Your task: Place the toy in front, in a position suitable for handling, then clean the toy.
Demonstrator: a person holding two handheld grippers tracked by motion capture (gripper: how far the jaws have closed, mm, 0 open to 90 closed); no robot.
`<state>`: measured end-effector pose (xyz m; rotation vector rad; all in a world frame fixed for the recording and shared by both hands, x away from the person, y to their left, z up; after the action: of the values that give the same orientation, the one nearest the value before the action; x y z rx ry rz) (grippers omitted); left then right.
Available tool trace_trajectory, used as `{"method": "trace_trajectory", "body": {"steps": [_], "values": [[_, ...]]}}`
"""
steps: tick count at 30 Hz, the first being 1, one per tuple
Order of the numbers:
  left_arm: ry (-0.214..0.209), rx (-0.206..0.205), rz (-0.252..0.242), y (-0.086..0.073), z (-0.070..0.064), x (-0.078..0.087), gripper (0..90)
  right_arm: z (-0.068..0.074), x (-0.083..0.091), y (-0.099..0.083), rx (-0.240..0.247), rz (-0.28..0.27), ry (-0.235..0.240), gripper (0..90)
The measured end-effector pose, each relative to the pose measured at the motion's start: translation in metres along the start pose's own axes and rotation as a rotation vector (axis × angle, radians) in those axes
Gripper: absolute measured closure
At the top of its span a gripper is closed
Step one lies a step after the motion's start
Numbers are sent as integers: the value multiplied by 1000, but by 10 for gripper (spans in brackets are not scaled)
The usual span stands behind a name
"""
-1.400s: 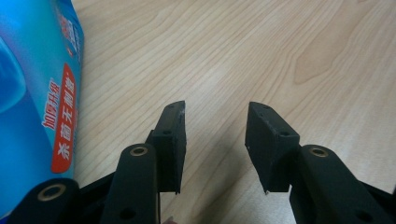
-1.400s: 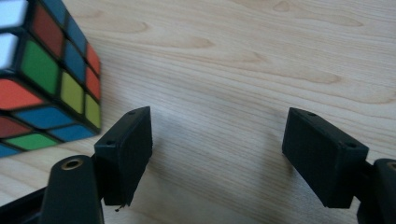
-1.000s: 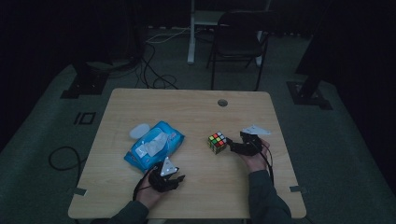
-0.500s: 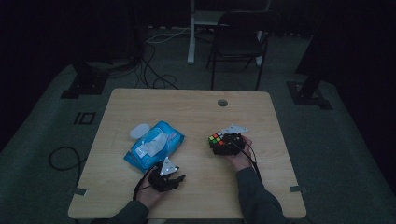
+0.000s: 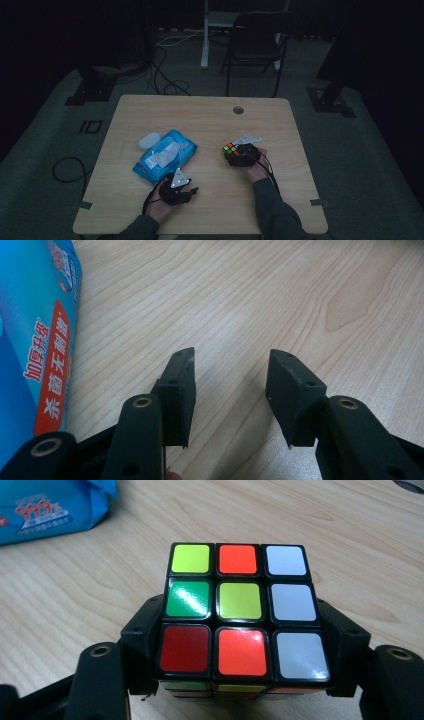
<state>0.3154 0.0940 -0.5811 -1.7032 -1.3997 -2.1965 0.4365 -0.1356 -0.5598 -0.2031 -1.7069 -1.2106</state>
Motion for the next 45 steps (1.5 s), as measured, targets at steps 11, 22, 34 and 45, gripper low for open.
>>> {"method": "trace_trajectory", "body": {"steps": [11, 22, 34, 45], "values": [[-2, 19, -4, -1, 2, 1, 564, 7, 10, -5, 76, -20, 46, 338], [17, 30, 5, 0, 3, 7, 553, 21, 24, -8, 118, -36, 61, 338], [136, -15, -80, 19, 23, 63, 538, 21, 29, -8, 109, -47, 68, 338], [275, -5, -42, 27, 69, 73, 547, 20, 28, -10, 99, -49, 75, 338]]}}
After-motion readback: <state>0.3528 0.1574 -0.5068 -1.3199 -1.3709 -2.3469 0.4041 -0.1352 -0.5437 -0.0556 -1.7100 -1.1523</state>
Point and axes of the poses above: each handheld gripper's, and its own axes: x roughly backward along the jaws, y roughly out of its top, z roughly to its left, the point moved 5 cm from there along -x, roughly forward along the jaws, and after that the axes turned 10 degrees about z, right-handed, at the moved point
